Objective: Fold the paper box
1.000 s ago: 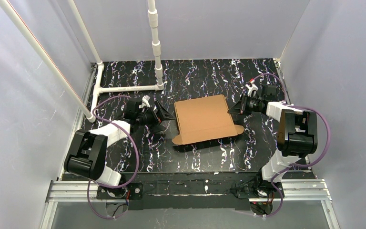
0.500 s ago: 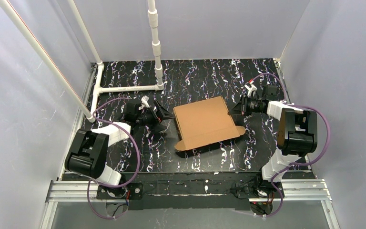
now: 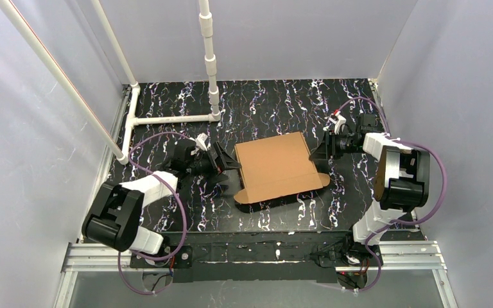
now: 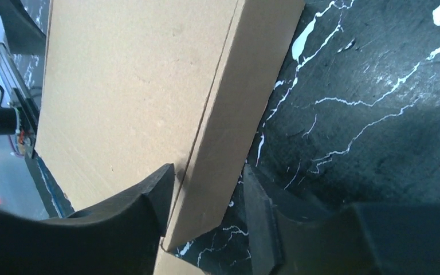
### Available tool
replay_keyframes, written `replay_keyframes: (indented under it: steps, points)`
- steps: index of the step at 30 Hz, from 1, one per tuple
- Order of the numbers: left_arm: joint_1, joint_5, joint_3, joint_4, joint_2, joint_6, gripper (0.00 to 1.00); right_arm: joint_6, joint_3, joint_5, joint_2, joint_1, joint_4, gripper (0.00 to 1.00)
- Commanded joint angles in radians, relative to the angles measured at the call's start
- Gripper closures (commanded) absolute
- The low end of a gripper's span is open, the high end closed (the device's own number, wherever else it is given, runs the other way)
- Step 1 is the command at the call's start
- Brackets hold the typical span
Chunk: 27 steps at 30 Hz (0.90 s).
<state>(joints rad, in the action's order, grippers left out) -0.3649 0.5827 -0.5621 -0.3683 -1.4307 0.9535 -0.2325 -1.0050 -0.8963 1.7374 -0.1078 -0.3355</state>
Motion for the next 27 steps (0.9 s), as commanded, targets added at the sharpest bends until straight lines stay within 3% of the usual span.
replay_keyframes:
  steps: [1, 6, 16, 27]
  points:
    - [-0.001, -0.011, 0.008, -0.012, 0.069, -0.05, 0.02, -0.156, -0.034, -0.011, -0.078, -0.013, -0.118, 0.4]
    - [0.0, -0.009, 0.025, -0.001, 0.1, -0.065, 0.02, -0.199, -0.037, 0.004, -0.114, -0.018, -0.155, 0.3]
    - [-0.001, -0.031, 0.089, 0.013, 0.174, -0.052, 0.02, -0.276, -0.084, 0.002, -0.141, -0.021, -0.242, 0.25]
    - [-0.001, -0.042, 0.122, 0.027, 0.296, -0.077, 0.02, -0.568, -0.181, 0.007, -0.17, -0.029, -0.55, 0.23]
